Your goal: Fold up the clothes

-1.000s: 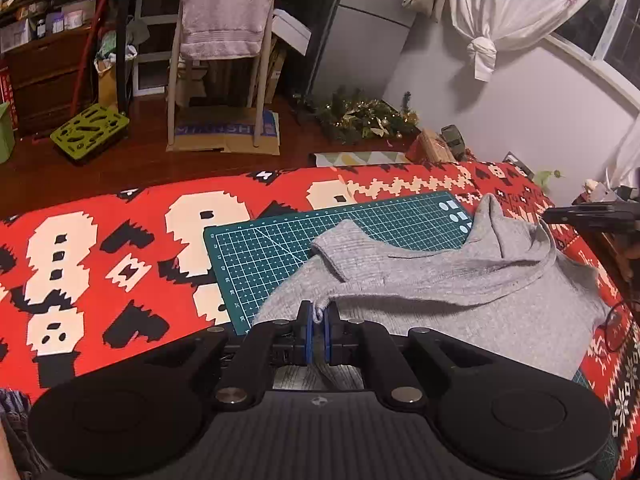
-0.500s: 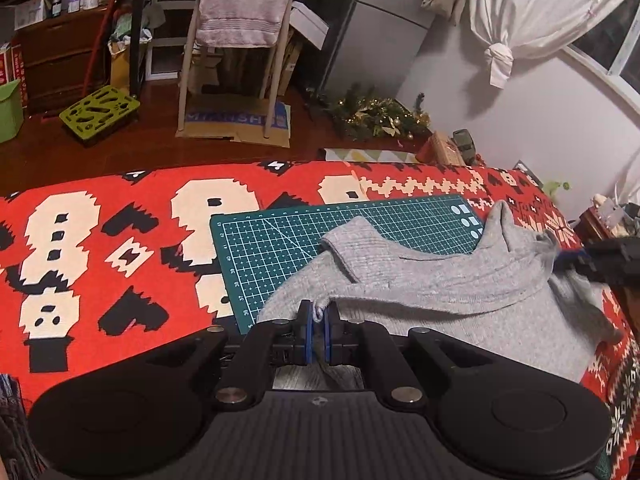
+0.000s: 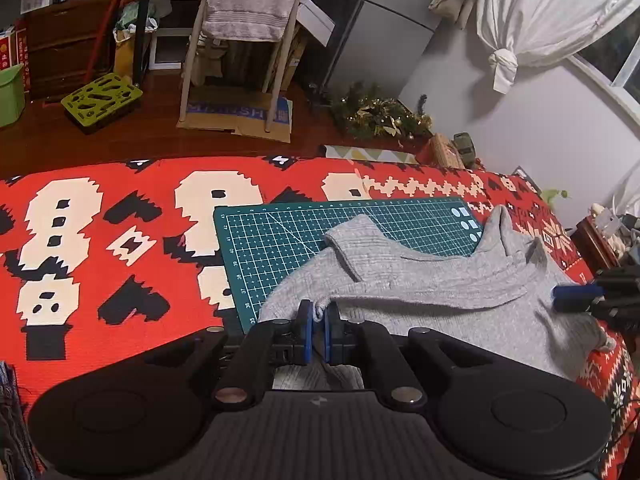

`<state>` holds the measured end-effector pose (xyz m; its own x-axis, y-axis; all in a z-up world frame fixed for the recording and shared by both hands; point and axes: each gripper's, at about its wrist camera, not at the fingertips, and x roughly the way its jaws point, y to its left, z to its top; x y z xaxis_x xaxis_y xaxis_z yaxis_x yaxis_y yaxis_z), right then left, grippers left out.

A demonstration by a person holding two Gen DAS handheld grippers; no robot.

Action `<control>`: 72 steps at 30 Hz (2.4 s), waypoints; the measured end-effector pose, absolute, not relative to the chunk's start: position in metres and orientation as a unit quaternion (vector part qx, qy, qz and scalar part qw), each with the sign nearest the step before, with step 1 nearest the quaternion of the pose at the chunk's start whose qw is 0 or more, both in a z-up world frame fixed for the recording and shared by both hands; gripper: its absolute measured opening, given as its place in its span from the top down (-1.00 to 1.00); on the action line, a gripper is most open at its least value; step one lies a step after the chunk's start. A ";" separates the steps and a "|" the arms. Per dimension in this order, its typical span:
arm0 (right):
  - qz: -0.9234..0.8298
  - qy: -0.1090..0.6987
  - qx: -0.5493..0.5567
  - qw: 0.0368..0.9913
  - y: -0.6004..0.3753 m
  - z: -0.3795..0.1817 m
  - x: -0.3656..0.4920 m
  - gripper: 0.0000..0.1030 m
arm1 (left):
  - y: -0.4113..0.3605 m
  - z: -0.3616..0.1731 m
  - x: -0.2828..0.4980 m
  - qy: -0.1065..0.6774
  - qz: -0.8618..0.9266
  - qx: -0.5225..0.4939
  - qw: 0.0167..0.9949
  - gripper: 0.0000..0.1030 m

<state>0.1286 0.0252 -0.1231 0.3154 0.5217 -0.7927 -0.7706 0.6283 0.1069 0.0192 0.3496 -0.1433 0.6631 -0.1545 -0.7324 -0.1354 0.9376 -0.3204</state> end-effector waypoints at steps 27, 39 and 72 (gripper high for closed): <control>0.457 0.388 -0.094 0.795 0.097 -0.124 0.113 0.60 | 0.371 -0.139 -0.004 0.382 0.020 -0.276 0.882 0.52; 0.464 0.394 -0.072 0.790 0.084 -0.121 0.096 0.60 | 0.333 -0.145 0.001 0.415 0.033 -0.200 0.887 0.52; 0.250 0.363 -0.040 0.897 -0.061 -0.132 0.184 0.98 | 0.308 -0.133 0.010 0.382 0.081 -0.105 0.915 0.94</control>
